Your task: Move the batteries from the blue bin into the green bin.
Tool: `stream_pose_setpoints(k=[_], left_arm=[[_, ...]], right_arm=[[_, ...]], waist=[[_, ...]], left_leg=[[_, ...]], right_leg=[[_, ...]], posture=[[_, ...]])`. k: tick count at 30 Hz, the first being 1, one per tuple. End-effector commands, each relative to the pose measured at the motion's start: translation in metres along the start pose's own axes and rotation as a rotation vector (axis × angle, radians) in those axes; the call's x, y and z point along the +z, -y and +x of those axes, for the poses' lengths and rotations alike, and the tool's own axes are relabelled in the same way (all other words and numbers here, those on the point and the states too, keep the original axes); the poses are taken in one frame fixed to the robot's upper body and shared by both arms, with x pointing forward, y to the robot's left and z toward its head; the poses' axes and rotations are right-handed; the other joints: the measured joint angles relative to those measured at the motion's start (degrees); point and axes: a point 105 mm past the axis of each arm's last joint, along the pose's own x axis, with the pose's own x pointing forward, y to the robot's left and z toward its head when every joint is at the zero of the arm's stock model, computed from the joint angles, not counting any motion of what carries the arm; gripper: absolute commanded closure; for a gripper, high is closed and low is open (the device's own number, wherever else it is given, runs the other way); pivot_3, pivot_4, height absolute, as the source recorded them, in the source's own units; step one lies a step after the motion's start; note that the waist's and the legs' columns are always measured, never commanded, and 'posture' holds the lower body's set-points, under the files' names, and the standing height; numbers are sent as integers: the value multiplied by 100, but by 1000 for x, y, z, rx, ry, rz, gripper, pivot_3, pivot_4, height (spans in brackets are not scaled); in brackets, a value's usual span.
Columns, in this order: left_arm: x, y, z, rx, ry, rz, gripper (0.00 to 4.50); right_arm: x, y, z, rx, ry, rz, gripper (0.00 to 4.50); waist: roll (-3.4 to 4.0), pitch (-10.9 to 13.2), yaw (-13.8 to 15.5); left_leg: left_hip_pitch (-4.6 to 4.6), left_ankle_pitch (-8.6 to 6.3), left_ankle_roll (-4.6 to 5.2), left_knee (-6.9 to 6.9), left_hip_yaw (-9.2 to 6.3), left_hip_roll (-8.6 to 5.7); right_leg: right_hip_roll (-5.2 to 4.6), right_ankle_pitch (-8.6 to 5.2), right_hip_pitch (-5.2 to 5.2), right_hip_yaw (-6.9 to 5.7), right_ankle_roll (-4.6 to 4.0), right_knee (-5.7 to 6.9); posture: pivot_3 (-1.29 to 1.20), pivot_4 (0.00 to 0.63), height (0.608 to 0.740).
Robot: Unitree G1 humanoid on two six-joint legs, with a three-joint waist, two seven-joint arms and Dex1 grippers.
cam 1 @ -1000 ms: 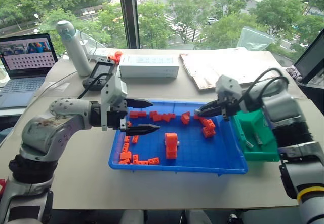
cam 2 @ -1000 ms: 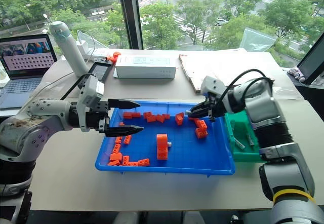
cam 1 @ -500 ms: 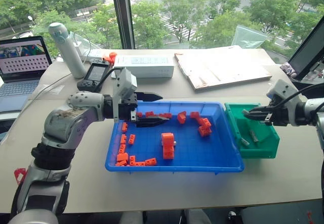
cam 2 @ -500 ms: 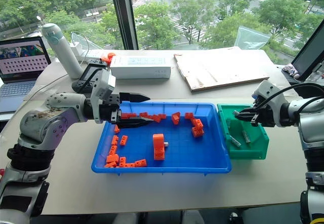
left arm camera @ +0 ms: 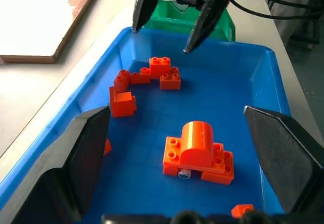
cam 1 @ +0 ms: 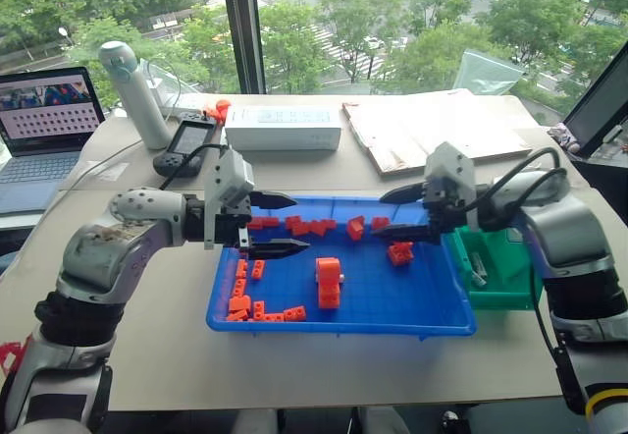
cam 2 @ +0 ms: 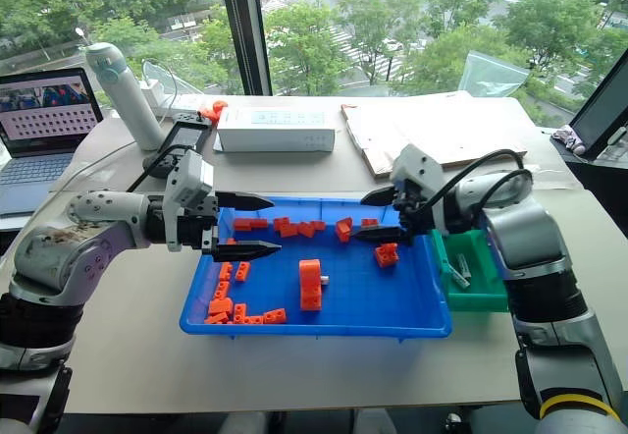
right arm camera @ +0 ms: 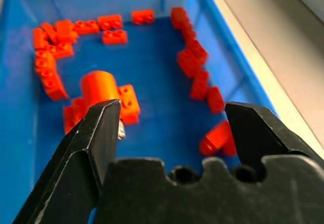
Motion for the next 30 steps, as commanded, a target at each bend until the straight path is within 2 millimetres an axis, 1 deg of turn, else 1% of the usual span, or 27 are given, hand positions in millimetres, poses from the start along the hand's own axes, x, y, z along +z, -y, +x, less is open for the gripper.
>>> stream_pose_setpoints(k=[1,7,12,15,16,18,19,20,25,27,28,29,30], left_arm=[[10,5,-9,30,16,38,0],[7,9,-12,62,-2,33,0],[5,13,-11,62,-7,27,0],[4,13,-12,64,-11,25,0],[4,13,-12,64,-12,24,0],[4,13,-12,62,-13,24,0],[4,12,-11,61,-13,23,0],[4,12,-11,60,-12,23,0],[4,12,-10,55,-9,22,0],[5,11,-10,52,-8,23,0],[5,11,-10,52,-8,24,0],[5,10,-10,51,-8,24,0],[5,10,-9,50,-8,25,0]], right_arm=[[-3,-14,15,68,-7,-16,697],[-14,-26,29,130,-27,-18,697],[-25,-24,41,126,-40,-2,697],[-28,-22,43,121,-48,3,1436],[-29,-22,43,121,-47,4,1843],[-29,-21,44,121,-46,4,2396],[-29,-21,44,122,-46,1,2819],[-28,-21,44,120,-45,-2,3071],[-17,-14,34,98,-6,0,3068],[-9,-1,21,51,31,24,3068],[-8,6,15,24,34,27,3068],[-7,10,11,8,33,27,3068],[-12,17,8,-27,11,19,3068]], waist=[[0,0,50],[0,0,46],[0,0,39],[0,0,54],[0,0,55],[0,0,50],[0,0,48],[0,0,45],[0,0,47],[0,0,47],[-1,0,48],[-1,0,49],[-1,0,53]], left_leg=[[1,0,0,4,0,-1],[1,0,0,4,0,0],[2,1,0,3,0,2],[2,1,-1,5,0,1],[1,1,-1,5,0,1],[2,1,-1,4,0,1],[2,1,-1,4,0,1],[3,1,-1,3,0,2],[2,1,-1,4,0,2],[2,1,-1,4,0,2],[2,1,-1,4,0,2],[2,1,-1,4,0,2],[2,1,-1,5,0,2]], right_leg=[[0,1,1,1,1,-1],[2,4,-1,3,-1,3],[6,3,-2,4,-1,4],[6,3,-2,3,-1,5],[5,3,-1,3,-1,5],[5,3,-1,3,-1,4],[6,3,-2,3,-1,5],[6,3,-2,3,-1,5],[7,3,-2,3,-1,5],[6,3,-1,3,-1,5],[6,3,-2,4,-1,5],[6,4,-2,3,-1,5],[6,4,-1,3,-1,5]], posture=[[0,150,735],[0,150,735],[0,150,735],[0,150,735],[0,150,735],[0,150,735],[0,150,735],[0,150,735],[0,150,735],[0,150,735],[0,150,735],[0,150,735],[0,150,735]])
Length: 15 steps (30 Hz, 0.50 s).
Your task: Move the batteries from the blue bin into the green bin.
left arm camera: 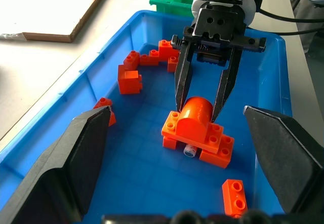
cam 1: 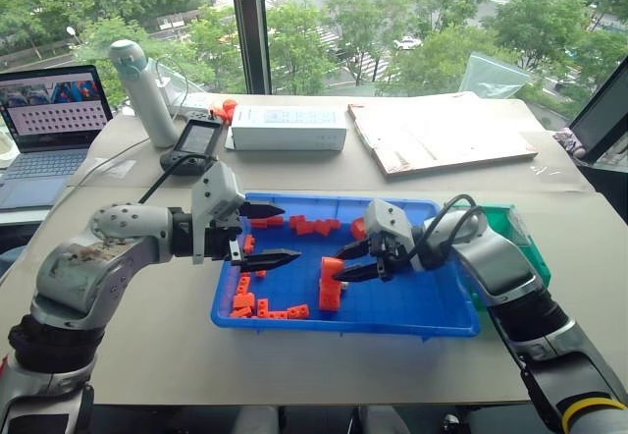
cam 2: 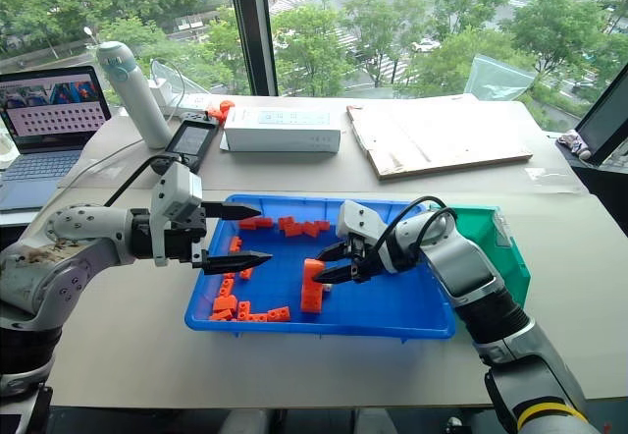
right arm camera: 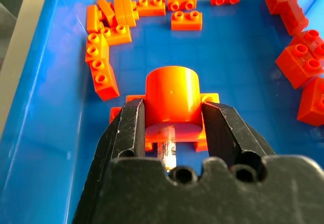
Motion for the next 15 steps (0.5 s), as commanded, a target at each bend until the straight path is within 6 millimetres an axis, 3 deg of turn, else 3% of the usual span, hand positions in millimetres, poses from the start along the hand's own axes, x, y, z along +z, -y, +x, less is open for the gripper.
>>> stream_pose_setpoints(k=[1,5,9,11,15], left_arm=[[11,0,-1,-5,25,41,0],[12,-1,0,-11,27,44,0],[12,-1,0,-14,25,46,0],[12,-1,0,-16,23,47,0],[12,-2,0,-18,20,49,0]], right_arm=[[10,27,-29,-141,3,-48,3068],[-12,48,-45,-258,-99,-48,3068],[-27,51,-48,-268,-153,-33,3068],[-31,50,-48,-261,-156,-15,2060],[-15,50,-47,-265,-86,-38,880]], waist=[[0,0,8],[-1,0,6],[-1,0,-18],[-1,0,-32],[-1,0,-46]], left_leg=[[0,0,0,-1,-1,0],[1,0,0,-3,0,0],[0,0,0,-8,4,0],[0,0,0,-9,5,0],[0,0,0,-9,4,0]], right_leg=[[0,0,0,-1,0,0],[0,0,1,-1,0,-6],[0,0,-4,3,0,-5],[0,0,-4,3,-1,-4],[1,0,-4,3,0,-4]], posture=[[0,150,735],[0,150,735],[0,150,735],[0,150,735],[0,150,735]])
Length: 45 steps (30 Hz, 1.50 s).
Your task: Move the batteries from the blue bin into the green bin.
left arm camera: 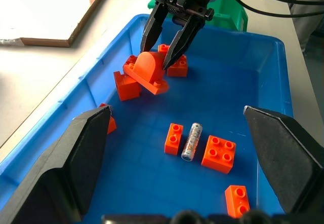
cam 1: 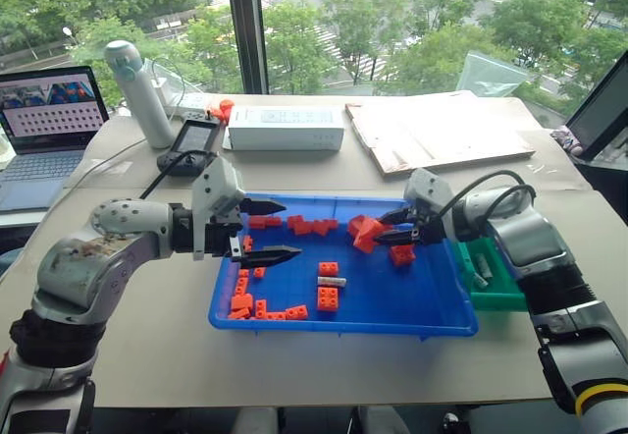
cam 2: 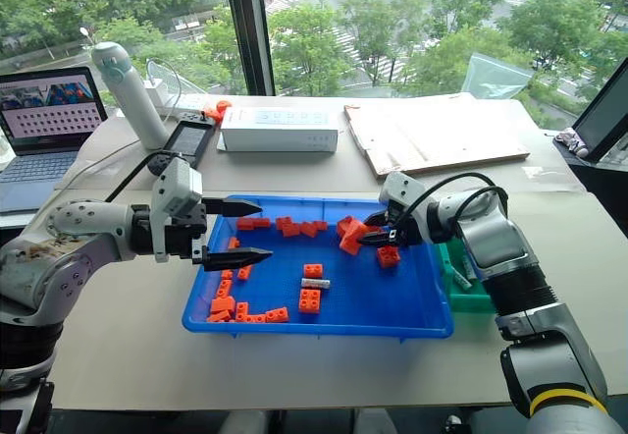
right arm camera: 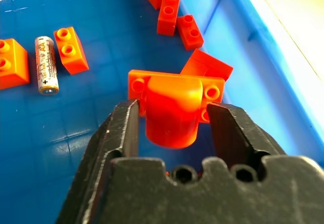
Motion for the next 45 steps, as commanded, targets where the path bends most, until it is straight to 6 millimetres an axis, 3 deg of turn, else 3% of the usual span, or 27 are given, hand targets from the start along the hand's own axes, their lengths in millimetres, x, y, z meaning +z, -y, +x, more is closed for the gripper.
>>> stream_pose_setpoints(k=[1,3,9,23,27,35,36,42,45], left_arm=[[10,1,-1,-9,16,49,0],[10,1,-1,-9,14,50,0],[10,1,-2,-6,13,53,0],[9,0,-3,2,-4,64,0],[9,1,-5,-3,-6,61,0],[8,3,-4,-20,-11,53,0],[7,4,-4,-31,-11,46,0],[8,9,-1,-81,1,43,0],[10,8,2,-99,18,45,0]], right_arm=[[24,-4,-6,16,85,-56,438],[27,-27,-4,149,82,-73,438],[26,-61,4,298,49,-104,438],[-2,-77,45,350,-81,-148,438],[-4,-80,50,367,-76,-100,1377],[-7,-82,51,369,-81,-82,4084],[-7,-80,49,358,-82,-73,4257],[11,-55,15,259,-6,5,4256],[25,-29,-22,140,52,50,4256]], waist=[[0,0,-1],[0,0,6],[0,0,7],[0,0,1],[0,0,7],[0,0,7],[0,0,7],[0,0,42],[0,0,52]], left_leg=[[0,0,0,1,0,0],[-1,0,0,0,-1,0],[0,0,0,2,-2,1],[1,0,0,2,-2,1],[2,0,-1,4,-2,1],[5,0,-1,3,-3,1],[5,0,-1,3,-3,1],[3,0,-1,5,-2,0],[2,0,-1,4,-2,0]], right_leg=[[0,0,1,0,0,0],[0,0,0,0,0,0],[0,0,2,-1,0,0],[1,0,1,-1,0,2],[1,0,5,-2,0,1],[2,0,5,-2,0,2],[1,0,5,-2,0,2],[0,0,5,-2,0,2],[-1,0,3,-2,0,1]], posture=[[0,150,735],[0,150,735],[0,150,735],[0,150,735],[0,150,735],[0,150,735],[0,150,735],[0,150,735],[0,150,735]])
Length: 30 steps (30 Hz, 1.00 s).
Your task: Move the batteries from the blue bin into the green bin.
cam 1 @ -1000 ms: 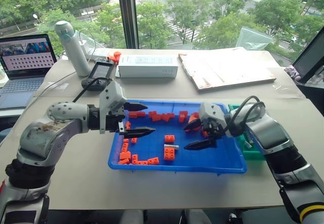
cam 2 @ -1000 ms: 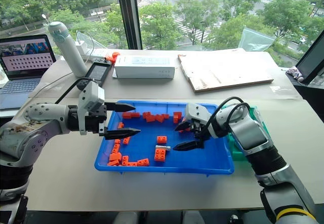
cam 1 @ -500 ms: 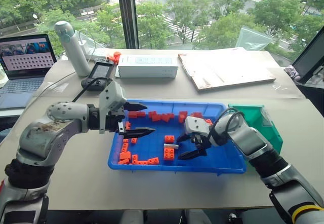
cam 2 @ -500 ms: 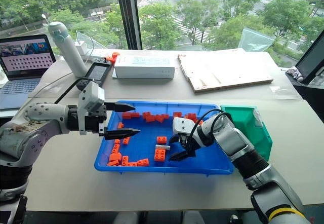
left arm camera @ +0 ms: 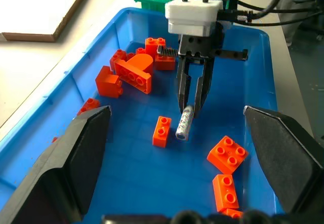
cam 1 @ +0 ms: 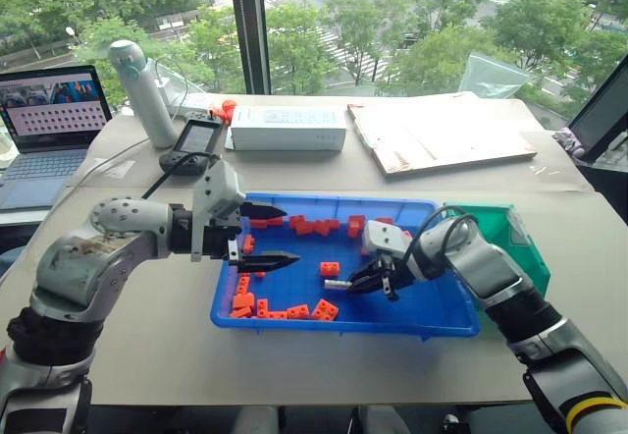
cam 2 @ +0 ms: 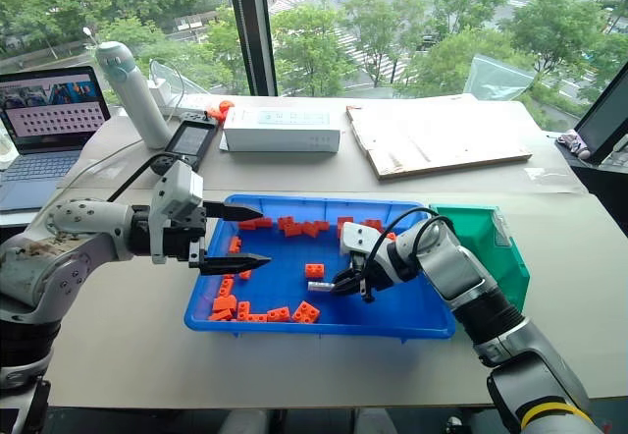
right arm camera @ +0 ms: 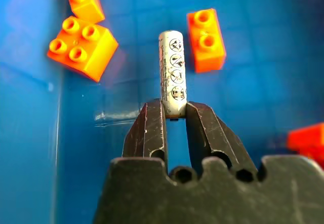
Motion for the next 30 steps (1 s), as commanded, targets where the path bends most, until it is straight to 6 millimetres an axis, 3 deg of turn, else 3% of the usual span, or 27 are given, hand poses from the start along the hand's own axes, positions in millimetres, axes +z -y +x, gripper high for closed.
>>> stream_pose_setpoints(k=[1,5,11,13,15,16,23,25,30], left_arm=[[12,1,3,-33,40,40,0],[16,0,12,-81,73,45,0],[22,-7,25,-117,118,61,0],[24,-9,29,-120,132,68,0],[25,-10,31,-121,138,78,0],[25,-11,32,-116,134,82,0],[35,-40,31,65,188,73,0],[40,-44,26,111,213,93,0],[38,-53,6,243,253,90,0]], right_arm=[[28,17,-55,-152,92,-15,4256],[23,34,-129,-380,78,47,4256],[-17,34,-182,-586,-51,134,4256],[-27,33,-185,-612,-69,163,4256],[-34,29,-181,-601,-84,183,3235],[-36,27,-179,-596,-87,192,3045],[-54,36,-181,-686,-114,188,632],[-46,42,-187,-734,-57,151,44],[8,44,-182,-717,286,33,44]], waist=[[0,0,4],[0,0,37],[-1,0,3],[-1,0,-14],[0,0,-47],[0,0,-58],[0,0,-58],[0,0,-59],[0,0,-95]], left_leg=[[1,0,0,0,0,1],[0,0,0,0,1,-3],[-2,-2,3,-8,5,0],[-2,-2,3,-6,7,-1],[-1,-2,3,-5,11,-1],[-1,-2,4,-5,11,-1],[-2,-1,4,4,8,-3],[-2,-1,4,5,8,-4],[0,-1,4,1,7,-2]], right_leg=[[0,0,1,0,0,0],[-4,0,2,0,0,-3],[-2,0,3,0,0,-19],[-3,0,2,3,0,-18],[-3,0,0,10,1,-13],[-3,0,-1,11,1,-11],[-4,0,2,9,4,-7],[-5,1,3,9,5,-8],[-3,1,2,11,4,-8]], posture=[[0,150,735],[0,150,735],[0,150,735],[0,150,735],[0,150,735],[0,150,735],[0,150,735],[0,150,735],[0,150,735]])
